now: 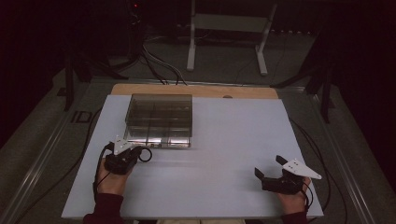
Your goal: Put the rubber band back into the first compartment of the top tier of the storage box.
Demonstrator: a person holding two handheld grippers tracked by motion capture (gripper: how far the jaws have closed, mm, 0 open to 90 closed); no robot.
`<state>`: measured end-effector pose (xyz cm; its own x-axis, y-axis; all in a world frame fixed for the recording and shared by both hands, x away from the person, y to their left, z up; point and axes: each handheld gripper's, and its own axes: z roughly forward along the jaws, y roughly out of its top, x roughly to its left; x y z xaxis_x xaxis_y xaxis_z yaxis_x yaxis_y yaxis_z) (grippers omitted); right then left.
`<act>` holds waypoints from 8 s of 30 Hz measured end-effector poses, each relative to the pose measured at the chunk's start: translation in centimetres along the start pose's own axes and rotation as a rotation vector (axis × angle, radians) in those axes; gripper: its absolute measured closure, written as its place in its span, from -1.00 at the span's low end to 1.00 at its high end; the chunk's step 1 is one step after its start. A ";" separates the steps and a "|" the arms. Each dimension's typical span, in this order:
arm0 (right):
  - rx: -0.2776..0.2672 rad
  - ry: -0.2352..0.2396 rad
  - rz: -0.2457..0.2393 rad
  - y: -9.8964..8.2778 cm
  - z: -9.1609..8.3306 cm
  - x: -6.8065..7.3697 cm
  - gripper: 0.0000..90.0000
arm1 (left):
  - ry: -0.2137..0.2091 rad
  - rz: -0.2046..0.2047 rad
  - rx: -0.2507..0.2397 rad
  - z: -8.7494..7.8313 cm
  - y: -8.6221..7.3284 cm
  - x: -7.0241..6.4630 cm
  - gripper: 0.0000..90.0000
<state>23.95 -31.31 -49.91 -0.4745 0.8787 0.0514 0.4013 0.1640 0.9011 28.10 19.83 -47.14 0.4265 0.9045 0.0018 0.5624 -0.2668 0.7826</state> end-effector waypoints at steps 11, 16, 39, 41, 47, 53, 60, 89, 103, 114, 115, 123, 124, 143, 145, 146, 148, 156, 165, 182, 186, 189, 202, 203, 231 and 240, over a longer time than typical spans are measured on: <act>0.001 0.000 0.001 0.0 0.0 0.0 -1.00 | 0.002 0.002 -0.011 -0.3 0.5 0.0 0.98; 0.001 0.001 0.001 0.0 0.0 0.0 -1.00 | 0.002 0.006 -0.015 -0.5 0.6 -0.1 0.98; 0.000 0.002 0.001 0.0 0.0 0.0 -1.00 | -0.001 0.017 -0.042 -1.6 2.2 0.1 0.98; 0.001 0.001 0.002 0.0 0.0 0.0 -1.00 | -0.001 0.020 -0.043 -1.7 2.4 0.2 0.98; 0.000 0.002 0.002 0.0 0.0 0.0 -1.00 | 0.000 0.020 -0.050 -1.8 2.8 0.3 0.98; 0.000 0.002 0.002 0.0 0.0 0.0 -1.00 | 0.004 0.019 -0.054 -1.9 3.0 0.5 0.98; 0.000 0.003 0.003 0.0 0.0 0.0 -1.00 | 0.009 0.018 -0.061 -2.0 3.5 0.7 0.98; -0.001 0.005 0.002 0.0 0.0 0.0 -1.00 | 0.034 0.009 -0.087 -1.5 5.6 1.7 0.98; -0.003 0.005 0.005 0.0 0.0 0.0 -1.00 | 0.046 -0.008 -0.089 -1.1 5.9 2.6 0.98; -0.002 0.005 0.005 -0.1 0.0 0.0 -1.00 | 0.053 -0.023 -0.086 -0.4 6.0 3.5 0.98; -0.002 0.005 0.007 -0.1 0.0 -0.1 -1.00 | 0.053 -0.023 -0.084 -0.4 6.0 3.6 0.98; -0.001 0.006 0.005 0.0 0.0 0.0 -1.00 | 0.048 -0.006 -0.078 0.0 5.9 4.2 0.98; -0.002 0.006 0.005 0.0 0.0 0.0 -1.00 | 0.047 -0.004 -0.080 0.0 5.9 4.3 0.98; -0.001 0.007 0.001 0.0 0.0 0.0 -1.00 | 0.053 0.008 -0.025 1.2 5.6 5.0 0.98; 0.000 0.007 -0.001 0.0 0.0 0.1 -1.00 | 0.054 0.008 -0.018 1.3 5.5 5.0 0.98; 0.001 0.007 -0.002 0.0 0.0 0.0 -1.00 | 0.055 0.007 -0.014 1.4 5.4 5.0 0.97; 0.001 0.006 0.002 0.0 0.0 0.0 -1.00 | 0.054 0.006 -0.009 1.5 5.3 5.1 0.97; 0.001 0.006 -0.001 0.0 0.1 0.0 -1.00 | 0.051 0.002 0.018 2.0 4.7 5.2 0.97; 0.002 0.007 -0.001 0.0 0.1 0.1 -1.00 | 0.033 -0.010 -0.012 1.7 4.6 5.1 0.49; 0.005 0.008 -0.001 -0.1 0.1 0.1 -1.00 | 0.054 -0.066 -0.117 0.1 5.6 4.9 -0.55; 0.005 0.007 -0.001 -0.1 0.1 0.1 -1.00 | 0.064 -0.062 -0.129 -0.2 5.8 4.7 -0.71; 0.004 0.007 -0.001 -0.1 0.1 0.0 -1.00 | 0.061 -0.066 -0.140 -0.4 5.8 4.6 -0.86; 0.003 0.007 0.000 0.0 0.1 0.0 -1.00 | 0.017 -0.056 -0.169 -1.0 5.8 3.8 -0.99; 0.004 0.007 0.000 0.0 0.1 0.0 -1.00 | 0.012 -0.052 -0.169 -1.0 5.8 3.7 -0.99; 0.004 0.010 -0.005 -0.1 0.1 0.1 -1.00 | -0.047 0.056 -0.225 -1.8 4.3 0.5 -0.99; 0.005 0.012 -0.006 -0.1 0.1 0.1 -1.00 | -0.065 0.067 -0.233 -1.6 3.3 -0.3 -0.99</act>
<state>23.95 -31.19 -50.00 -0.4860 0.8725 0.0508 0.4019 0.1715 0.8995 28.68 19.17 -43.56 0.5064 0.8620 0.0248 0.3558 -0.2351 0.9045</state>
